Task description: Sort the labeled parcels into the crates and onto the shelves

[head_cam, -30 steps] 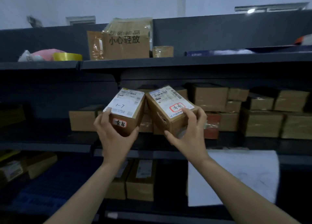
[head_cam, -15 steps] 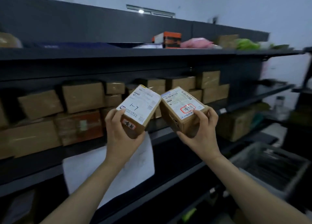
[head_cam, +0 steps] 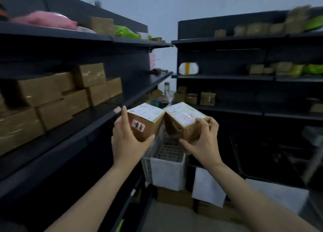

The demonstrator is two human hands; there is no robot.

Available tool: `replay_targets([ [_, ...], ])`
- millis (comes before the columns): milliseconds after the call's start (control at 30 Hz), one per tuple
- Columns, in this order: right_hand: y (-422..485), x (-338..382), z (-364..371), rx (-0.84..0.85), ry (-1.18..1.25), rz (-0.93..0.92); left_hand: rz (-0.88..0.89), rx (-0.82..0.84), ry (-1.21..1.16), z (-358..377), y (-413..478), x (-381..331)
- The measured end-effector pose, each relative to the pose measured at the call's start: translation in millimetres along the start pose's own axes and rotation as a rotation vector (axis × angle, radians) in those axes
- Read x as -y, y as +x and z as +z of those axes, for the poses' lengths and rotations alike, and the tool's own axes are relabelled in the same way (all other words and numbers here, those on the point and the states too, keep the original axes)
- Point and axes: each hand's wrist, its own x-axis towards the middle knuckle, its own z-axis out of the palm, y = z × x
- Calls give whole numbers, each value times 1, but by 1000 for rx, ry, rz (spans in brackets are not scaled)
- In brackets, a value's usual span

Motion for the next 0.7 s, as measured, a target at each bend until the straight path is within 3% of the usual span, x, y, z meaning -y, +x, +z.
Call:
replay_targets([
  [400,51,-231,-74,-4,-180,270,24,349,31,285,48,-59],
  [700,84,-369,-110,34,-290,415,114,561,8,450,83,-89],
])
